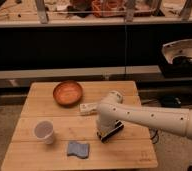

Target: Push the eraser across the table

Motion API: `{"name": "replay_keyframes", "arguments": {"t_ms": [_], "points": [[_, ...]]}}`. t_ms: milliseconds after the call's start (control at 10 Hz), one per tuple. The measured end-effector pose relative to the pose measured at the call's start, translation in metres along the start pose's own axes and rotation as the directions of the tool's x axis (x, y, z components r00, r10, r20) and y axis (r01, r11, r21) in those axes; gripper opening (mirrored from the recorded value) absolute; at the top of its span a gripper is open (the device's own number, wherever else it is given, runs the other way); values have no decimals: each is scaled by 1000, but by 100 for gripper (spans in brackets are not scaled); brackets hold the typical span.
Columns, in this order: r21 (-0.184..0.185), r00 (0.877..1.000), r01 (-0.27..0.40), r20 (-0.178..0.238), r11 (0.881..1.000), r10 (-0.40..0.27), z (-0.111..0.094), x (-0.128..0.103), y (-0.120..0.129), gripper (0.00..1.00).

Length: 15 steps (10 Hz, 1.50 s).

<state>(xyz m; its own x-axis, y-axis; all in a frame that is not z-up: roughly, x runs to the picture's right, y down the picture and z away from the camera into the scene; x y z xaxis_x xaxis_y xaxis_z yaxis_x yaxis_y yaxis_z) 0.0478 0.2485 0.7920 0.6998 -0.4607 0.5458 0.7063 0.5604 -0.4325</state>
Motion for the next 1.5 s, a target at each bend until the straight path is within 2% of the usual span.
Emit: {"name": "replay_keyframes", "arguments": {"t_ms": [600,1500], "points": [[-10,1000,7,-8,1000,-8,0,6,-2,5],[-2,1000,8,-10,1000,-8,-1,10,-5,5]]}}
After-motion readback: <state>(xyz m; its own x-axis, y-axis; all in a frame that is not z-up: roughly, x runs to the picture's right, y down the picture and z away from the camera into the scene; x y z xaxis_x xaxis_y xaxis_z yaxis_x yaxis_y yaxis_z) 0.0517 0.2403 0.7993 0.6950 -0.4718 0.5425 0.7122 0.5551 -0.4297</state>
